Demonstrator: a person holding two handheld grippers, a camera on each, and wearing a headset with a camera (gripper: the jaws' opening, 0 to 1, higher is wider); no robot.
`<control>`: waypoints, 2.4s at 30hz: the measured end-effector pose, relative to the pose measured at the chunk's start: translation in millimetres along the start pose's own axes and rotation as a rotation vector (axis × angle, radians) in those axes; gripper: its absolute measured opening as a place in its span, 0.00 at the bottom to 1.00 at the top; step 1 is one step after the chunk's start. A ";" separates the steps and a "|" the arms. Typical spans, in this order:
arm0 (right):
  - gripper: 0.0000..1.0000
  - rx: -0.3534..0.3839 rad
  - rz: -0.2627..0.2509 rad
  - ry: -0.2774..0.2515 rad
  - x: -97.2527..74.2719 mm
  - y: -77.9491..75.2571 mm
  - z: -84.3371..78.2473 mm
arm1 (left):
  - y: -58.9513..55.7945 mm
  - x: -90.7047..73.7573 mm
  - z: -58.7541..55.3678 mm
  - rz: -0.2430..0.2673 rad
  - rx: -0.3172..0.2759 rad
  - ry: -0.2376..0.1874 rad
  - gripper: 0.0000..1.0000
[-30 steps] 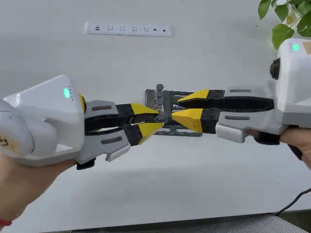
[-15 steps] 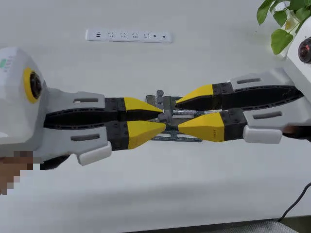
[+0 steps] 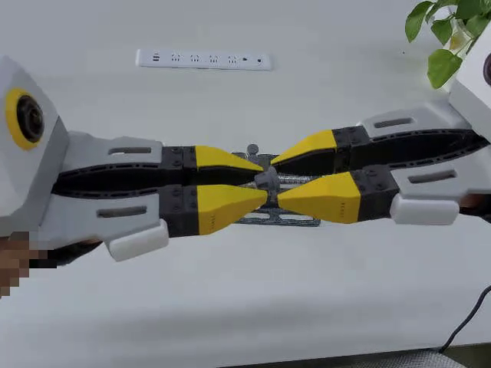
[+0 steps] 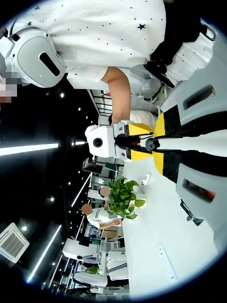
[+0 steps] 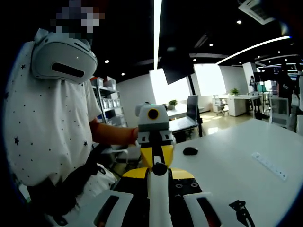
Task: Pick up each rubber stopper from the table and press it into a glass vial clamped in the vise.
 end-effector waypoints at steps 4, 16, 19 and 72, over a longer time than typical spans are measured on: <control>0.09 0.003 0.004 -0.006 -0.1 0.6 0.5 | -1.0 0.2 0.1 -0.006 -0.004 -0.002 0.04; 0.07 0.005 0.033 -0.023 -0.9 3.1 2.6 | -4.6 -0.7 3.0 -0.040 -0.042 -0.034 0.04; 0.07 0.002 0.042 -0.030 -1.1 4.1 4.5 | -5.2 -1.3 4.7 -0.051 -0.055 -0.047 0.04; 0.06 0.076 -0.198 0.215 -5.8 -69.2 -31.4 | 46.5 -21.2 -54.6 0.197 0.016 0.131 0.47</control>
Point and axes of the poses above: the centre of the closed fingertips' face, and the gripper's own axes: x roughly forward along the fingers, y roughly to its left, z roughly out of its top, the point moved 2 cm from there along -x, roughly backward along the fingers, and after that the axes turned 2 degrees about y, right-handed, at the moved point
